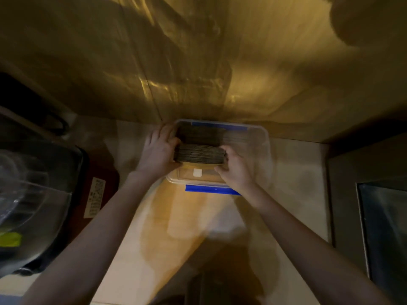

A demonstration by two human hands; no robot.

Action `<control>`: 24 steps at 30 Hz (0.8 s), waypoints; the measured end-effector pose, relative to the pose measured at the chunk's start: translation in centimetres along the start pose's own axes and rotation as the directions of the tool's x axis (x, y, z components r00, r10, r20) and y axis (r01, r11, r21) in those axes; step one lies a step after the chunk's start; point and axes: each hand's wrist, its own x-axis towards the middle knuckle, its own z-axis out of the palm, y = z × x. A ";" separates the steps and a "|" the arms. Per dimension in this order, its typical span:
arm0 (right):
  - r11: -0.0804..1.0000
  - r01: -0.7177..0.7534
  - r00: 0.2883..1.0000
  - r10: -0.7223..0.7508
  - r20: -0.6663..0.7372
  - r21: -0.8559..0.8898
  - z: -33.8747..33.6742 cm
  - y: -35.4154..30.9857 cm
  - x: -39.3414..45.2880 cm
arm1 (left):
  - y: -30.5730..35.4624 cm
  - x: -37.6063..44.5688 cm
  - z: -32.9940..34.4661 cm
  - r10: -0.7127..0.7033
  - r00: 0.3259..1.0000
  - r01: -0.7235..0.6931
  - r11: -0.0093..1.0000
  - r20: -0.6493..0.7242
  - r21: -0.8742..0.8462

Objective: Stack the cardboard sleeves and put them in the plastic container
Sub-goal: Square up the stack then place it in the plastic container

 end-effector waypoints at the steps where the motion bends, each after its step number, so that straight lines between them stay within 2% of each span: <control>1: 1.000 -0.011 1.000 0.011 0.011 -0.004 0.4 0.1 0.4 | 0.0 0.3 0.3 -0.020 1.000 0.019 1.000 0.004 0.010; 6: 0.994 -0.106 0.991 0.103 0.081 0.026 1.2 0.0 1.3 | -0.4 0.8 1.5 -0.107 0.994 0.107 0.994 -0.003 -0.004; 9: 0.991 -0.116 0.988 0.109 0.113 0.065 0.9 -0.2 1.2 | -0.3 0.4 1.7 -0.121 0.991 0.119 0.992 -0.059 -0.042; 12: 0.988 -0.127 0.984 0.115 0.139 0.085 0.6 -0.1 1.2 | -0.3 0.1 1.8 -0.138 0.989 0.134 0.988 -0.055 -0.073; 15: 0.960 -0.191 0.976 0.164 0.142 0.203 0.1 -0.4 1.3 | -0.2 -0.1 2.2 -0.140 0.988 0.137 0.989 -0.058 -0.054; 17: 0.848 -0.348 0.936 0.337 0.099 0.400 0.2 -0.6 1.7 | 0.2 -0.1 2.6 -0.153 0.987 0.152 0.987 -0.038 -0.045; 19: 0.612 -0.494 0.840 0.518 0.159 0.617 0.7 -0.7 2.4 | 0.6 -0.2 2.9 -0.176 0.984 0.176 0.981 0.010 -0.076; 20: 0.503 -0.530 0.803 0.557 0.213 0.683 1.0 -0.8 2.6 | 0.8 -0.3 3.1 -0.190 0.981 0.193 0.974 0.034 -0.118; 24: 0.167 -0.447 0.751 0.603 0.268 0.879 2.0 -1.3 3.2 | 1.3 -0.4 3.8 -0.231 0.971 0.239 0.919 0.063 -0.312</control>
